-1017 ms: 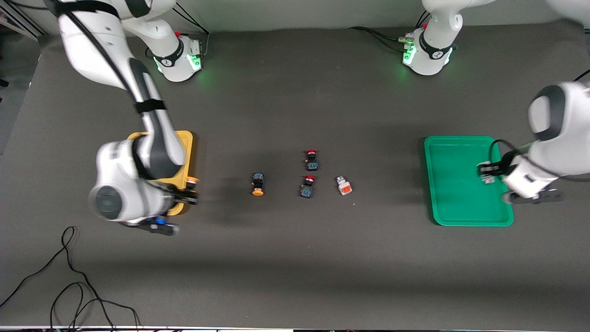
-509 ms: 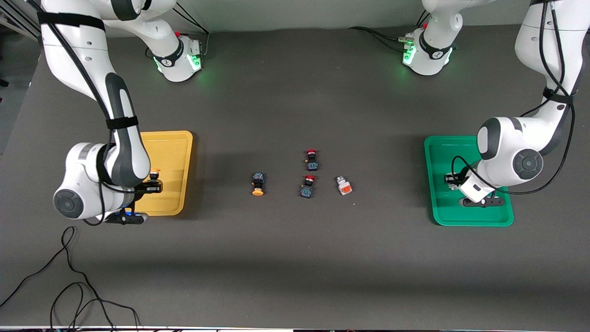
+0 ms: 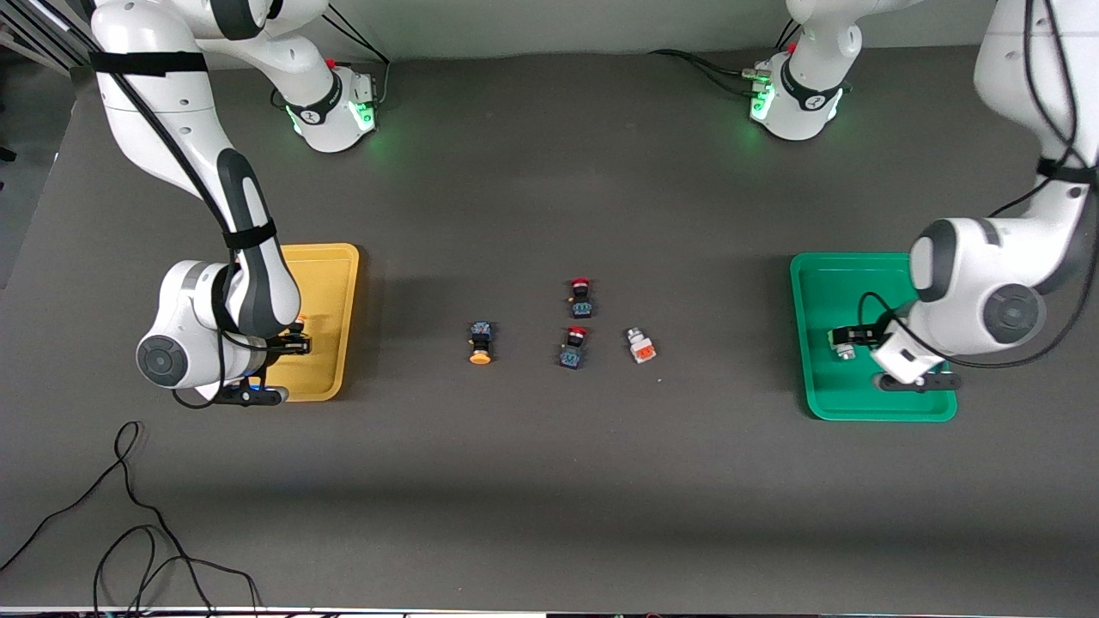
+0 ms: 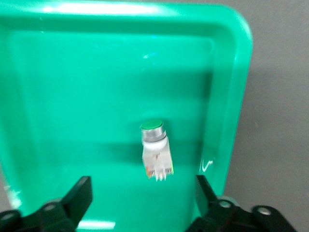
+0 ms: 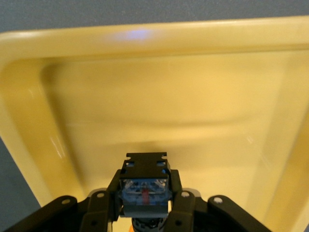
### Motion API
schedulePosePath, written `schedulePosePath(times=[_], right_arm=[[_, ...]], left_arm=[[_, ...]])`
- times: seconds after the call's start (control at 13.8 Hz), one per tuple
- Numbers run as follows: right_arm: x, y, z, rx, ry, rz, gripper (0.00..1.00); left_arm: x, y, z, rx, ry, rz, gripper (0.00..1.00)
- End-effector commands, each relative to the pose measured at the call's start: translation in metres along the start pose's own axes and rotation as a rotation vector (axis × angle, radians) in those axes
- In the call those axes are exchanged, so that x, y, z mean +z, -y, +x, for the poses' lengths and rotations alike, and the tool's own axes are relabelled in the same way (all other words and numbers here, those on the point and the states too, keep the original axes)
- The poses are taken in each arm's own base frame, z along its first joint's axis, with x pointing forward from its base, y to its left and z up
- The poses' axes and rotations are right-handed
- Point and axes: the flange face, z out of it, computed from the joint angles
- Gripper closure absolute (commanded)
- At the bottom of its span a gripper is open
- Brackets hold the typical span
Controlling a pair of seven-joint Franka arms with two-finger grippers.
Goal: Place green and yellow buttons in trays
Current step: 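Open the left gripper over the green tray while the right gripper releases into yellow tray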
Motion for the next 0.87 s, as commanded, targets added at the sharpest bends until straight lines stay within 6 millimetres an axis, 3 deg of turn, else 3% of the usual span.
schedulePosePath(times=[0.0,0.07,0.22,0.36,0.58,0.8], right_arm=[[0.001,0.004,-0.004,-0.019,-0.011,0.013,0.53],[-0.006,0.010,-0.006,-0.025,-0.015,0.023,0.01],[-0.026,0.013,-0.012,-0.025,-0.018,0.043,0.00],[-0.059,0.015,-0.019,-0.027,-0.028,0.072,0.00],[-0.108,0.025,-0.026,0.008,-0.042,0.159,0.00],[-0.139,0.043,-0.025,0.026,-0.068,0.216,0.00]], left_arm=[[-0.095,0.006,0.007,0.000,0.011,0.016,0.00],[-0.120,0.007,0.008,-0.005,0.002,0.013,0.00],[-0.149,-0.009,0.010,0.000,-0.034,0.011,0.00],[-0.157,-0.052,0.011,-0.013,-0.058,-0.009,0.00],[-0.158,-0.144,0.005,-0.036,-0.095,-0.002,0.00],[-0.141,-0.232,-0.007,-0.053,-0.137,-0.008,0.00]])
